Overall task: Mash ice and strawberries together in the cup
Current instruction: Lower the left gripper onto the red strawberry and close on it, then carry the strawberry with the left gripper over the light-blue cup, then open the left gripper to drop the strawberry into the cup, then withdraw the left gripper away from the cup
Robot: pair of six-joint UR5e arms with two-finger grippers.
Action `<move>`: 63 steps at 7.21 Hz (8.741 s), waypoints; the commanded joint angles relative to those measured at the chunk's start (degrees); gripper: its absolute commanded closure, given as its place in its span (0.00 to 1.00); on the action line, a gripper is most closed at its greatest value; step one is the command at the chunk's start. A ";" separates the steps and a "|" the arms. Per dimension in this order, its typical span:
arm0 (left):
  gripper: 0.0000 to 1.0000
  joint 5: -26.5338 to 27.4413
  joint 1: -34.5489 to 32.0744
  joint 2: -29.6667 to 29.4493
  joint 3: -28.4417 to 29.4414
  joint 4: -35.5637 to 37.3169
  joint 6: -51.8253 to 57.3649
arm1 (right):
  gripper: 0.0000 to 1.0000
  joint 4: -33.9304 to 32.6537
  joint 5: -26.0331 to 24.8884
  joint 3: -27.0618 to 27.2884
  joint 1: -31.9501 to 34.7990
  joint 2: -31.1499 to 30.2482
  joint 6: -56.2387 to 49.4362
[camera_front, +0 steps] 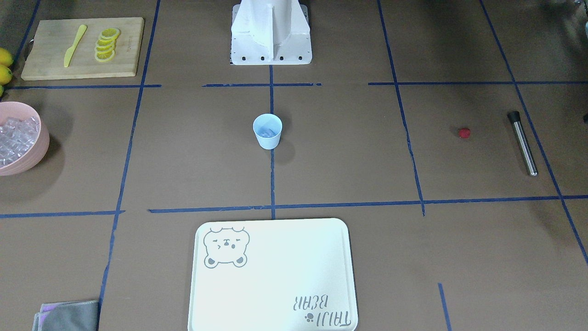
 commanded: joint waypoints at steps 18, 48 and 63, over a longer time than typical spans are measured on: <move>0.27 18.36 38.53 5.35 0.72 -28.36 -47.83 | 0.00 0.11 -0.06 0.74 0.06 0.45 2.64; 0.01 35.32 60.24 -55.03 6.78 22.00 -86.15 | 0.00 0.19 0.03 1.00 -0.02 0.71 3.08; 0.01 11.59 15.85 -1.43 -3.71 6.16 -17.48 | 0.00 0.19 0.12 1.00 -0.11 0.71 3.08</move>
